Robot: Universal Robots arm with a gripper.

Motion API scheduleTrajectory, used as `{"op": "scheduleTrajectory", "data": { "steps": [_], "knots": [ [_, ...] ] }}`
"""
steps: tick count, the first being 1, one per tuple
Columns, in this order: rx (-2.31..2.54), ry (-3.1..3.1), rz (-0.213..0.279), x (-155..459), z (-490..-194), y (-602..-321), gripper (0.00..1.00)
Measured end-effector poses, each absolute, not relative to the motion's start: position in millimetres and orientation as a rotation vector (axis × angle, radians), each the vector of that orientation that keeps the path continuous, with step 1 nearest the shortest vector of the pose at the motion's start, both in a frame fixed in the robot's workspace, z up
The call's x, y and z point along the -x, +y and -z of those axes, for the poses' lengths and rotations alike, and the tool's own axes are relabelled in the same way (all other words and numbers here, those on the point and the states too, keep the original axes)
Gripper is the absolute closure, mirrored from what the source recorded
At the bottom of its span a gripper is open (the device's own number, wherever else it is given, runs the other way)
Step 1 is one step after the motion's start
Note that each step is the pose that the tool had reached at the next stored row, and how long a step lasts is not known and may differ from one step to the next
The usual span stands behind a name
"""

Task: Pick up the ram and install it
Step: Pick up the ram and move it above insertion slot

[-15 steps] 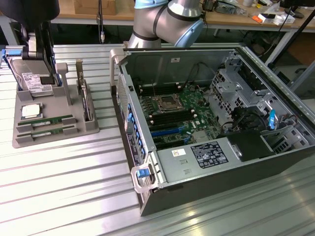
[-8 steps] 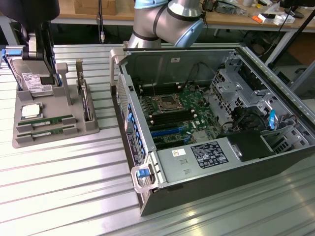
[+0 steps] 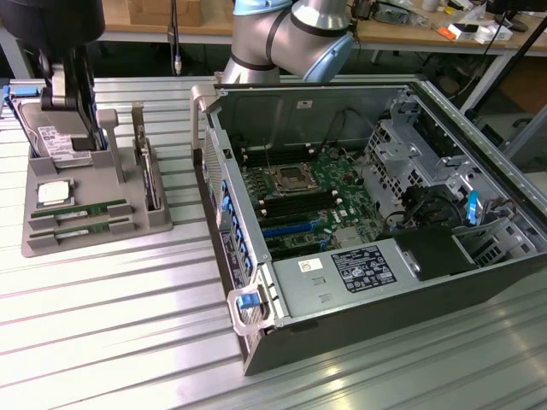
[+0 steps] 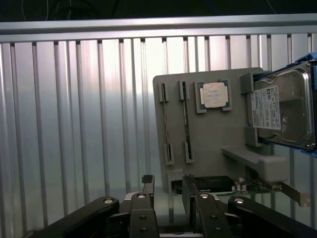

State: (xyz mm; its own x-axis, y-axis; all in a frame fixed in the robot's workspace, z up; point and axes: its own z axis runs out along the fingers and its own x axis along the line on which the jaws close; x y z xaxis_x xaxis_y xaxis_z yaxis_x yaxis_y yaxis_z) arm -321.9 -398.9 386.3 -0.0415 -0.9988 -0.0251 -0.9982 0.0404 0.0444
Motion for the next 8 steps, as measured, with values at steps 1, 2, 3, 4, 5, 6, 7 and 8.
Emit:
{"op": "scheduleTrajectory", "data": {
  "steps": [1, 2, 3, 4, 5, 6, 7, 8],
  "knots": [
    [-2.166, -2.257, 0.077, 321.9, -385.8, -398.9, 0.64],
    [-2.166, -2.257, 0.078, 321.9, -385.4, -398.9, 0.64],
    [-2.166, -2.257, 0.078, 321.9, -385.1, -398.9, 0.64],
    [-2.166, -2.257, 0.078, 321.9, -384.4, -398.9, 0.64],
    [-2.166, -2.257, 0.078, 321.9, -384.0, -398.9, 0.64],
    [-2.166, -2.257, 0.078, 321.9, -383.8, -398.9, 0.64],
    [-2.166, -2.257, 0.078, 321.9, -383.3, -398.9, 0.64],
    [-2.166, -2.257, 0.078, 321.9, -383.1, -399.0, 0.64]
  ]
}}
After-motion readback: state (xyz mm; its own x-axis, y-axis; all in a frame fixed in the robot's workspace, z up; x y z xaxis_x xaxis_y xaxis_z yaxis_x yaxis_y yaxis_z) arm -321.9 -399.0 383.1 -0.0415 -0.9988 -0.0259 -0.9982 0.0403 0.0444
